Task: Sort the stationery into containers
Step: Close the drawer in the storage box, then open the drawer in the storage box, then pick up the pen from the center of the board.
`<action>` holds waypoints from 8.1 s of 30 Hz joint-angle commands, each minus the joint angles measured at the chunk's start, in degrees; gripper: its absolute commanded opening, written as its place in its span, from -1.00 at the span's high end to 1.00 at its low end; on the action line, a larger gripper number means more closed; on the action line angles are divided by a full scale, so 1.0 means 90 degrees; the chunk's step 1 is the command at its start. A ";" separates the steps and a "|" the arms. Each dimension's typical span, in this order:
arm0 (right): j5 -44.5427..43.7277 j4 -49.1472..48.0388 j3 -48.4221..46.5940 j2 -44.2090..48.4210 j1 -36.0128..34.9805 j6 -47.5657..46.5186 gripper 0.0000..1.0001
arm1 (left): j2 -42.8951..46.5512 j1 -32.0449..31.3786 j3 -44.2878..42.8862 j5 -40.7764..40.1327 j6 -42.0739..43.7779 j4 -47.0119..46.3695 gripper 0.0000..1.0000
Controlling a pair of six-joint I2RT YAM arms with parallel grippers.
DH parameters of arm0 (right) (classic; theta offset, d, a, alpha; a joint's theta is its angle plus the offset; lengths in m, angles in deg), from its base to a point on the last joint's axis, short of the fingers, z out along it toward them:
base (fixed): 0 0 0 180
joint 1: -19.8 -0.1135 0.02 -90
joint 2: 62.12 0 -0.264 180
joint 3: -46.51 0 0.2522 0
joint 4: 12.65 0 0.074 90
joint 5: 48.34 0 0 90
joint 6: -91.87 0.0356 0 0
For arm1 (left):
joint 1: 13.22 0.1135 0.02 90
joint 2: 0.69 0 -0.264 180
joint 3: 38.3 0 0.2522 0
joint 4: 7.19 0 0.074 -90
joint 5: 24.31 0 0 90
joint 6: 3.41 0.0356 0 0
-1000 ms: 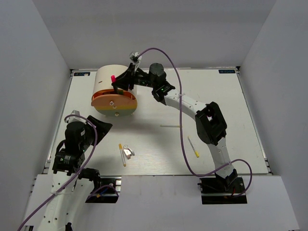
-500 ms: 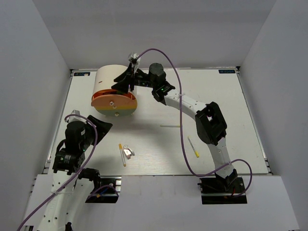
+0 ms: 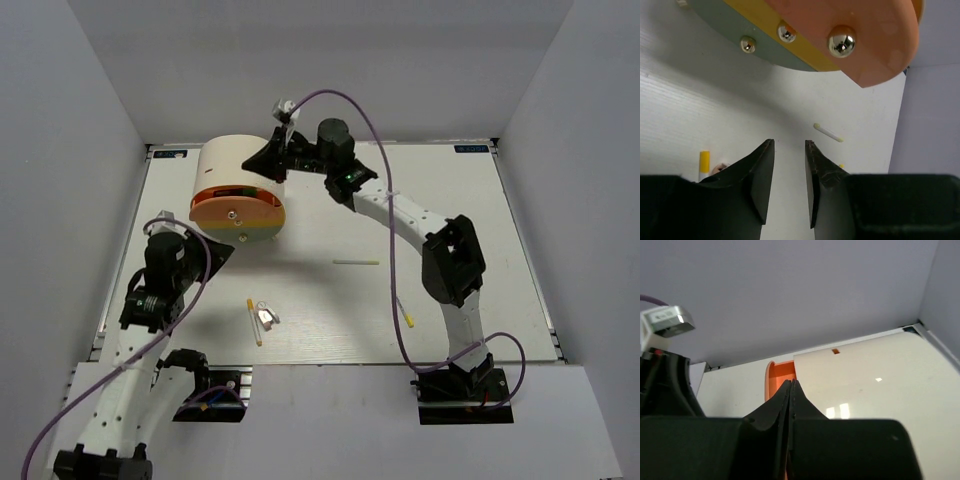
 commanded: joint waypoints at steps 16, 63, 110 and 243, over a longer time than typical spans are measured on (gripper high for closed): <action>0.0166 0.4004 0.1523 0.2744 0.1272 -0.2409 0.12 | -0.2298 0.0040 -0.0874 0.0153 0.0662 -0.1909 -0.58; 0.0175 0.3994 0.4140 0.4112 0.2152 -0.2536 0.09 | -0.3275 0.0040 -0.1119 -0.0697 0.0779 -0.2876 -0.45; 0.0234 0.4033 0.4561 0.4318 0.2366 -0.2692 0.09 | -0.3381 0.0109 0.0727 -0.0052 0.1208 -0.4858 -0.08; -0.1397 0.5635 0.4336 0.1310 0.1419 -0.8425 0.56 | 0.1862 0.0060 0.0551 -0.0228 0.0642 0.1078 -0.99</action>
